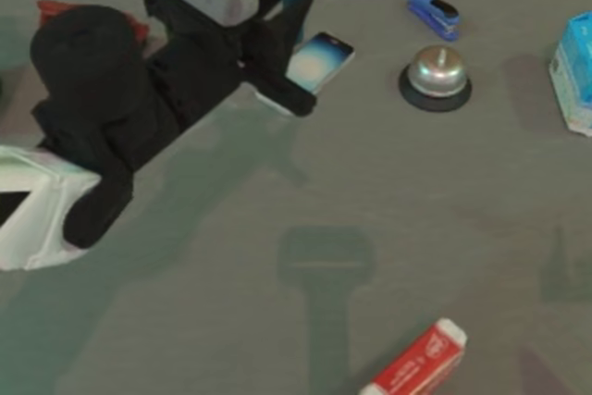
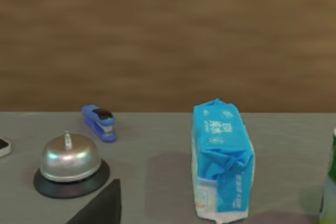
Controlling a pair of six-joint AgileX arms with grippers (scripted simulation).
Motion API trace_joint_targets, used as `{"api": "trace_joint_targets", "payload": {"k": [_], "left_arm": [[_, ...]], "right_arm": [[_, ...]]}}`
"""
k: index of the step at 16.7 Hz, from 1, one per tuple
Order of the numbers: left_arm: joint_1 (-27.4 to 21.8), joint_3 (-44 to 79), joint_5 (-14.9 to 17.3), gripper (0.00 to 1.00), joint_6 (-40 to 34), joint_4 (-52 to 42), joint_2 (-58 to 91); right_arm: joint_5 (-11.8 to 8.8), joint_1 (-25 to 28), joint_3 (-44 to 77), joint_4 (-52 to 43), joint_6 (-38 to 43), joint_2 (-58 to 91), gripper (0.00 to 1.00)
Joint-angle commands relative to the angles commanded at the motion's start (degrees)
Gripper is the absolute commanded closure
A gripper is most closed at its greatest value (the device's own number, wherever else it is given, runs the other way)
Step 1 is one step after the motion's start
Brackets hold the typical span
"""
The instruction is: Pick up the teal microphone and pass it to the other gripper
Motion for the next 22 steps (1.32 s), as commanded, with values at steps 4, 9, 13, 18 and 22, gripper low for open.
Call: {"api": "trace_joint_targets", "payload": {"k": [4, 9, 13, 18, 22], "left_arm": [[-5.51, -0.73, -5.60, 1.00, -0.45, 2.22, -0.82], [-5.39, -0.56, -5.50, 1.00, -0.41, 2.13, -0.62], [-5.55, -0.73, -5.64, 1.00, -0.45, 2.25, -0.83], [-5.55, -0.73, -5.64, 1.00, -0.45, 2.25, -0.83], [-5.55, -0.73, -5.64, 1.00, -0.45, 2.25, -0.83]], "right_arm": [[0.00, 0.00, 0.00, 0.00, 0.00, 0.00, 0.00], [0.00, 0.00, 0.00, 0.00, 0.00, 0.00, 0.00], [0.00, 0.00, 0.00, 0.00, 0.00, 0.00, 0.00], [-2.28, 1.75, 2.72, 1.49, -0.31, 3.83, 0.00], [-8.57, 6.47, 11.13, 6.27, -1.01, 17.27, 0.00]]}}
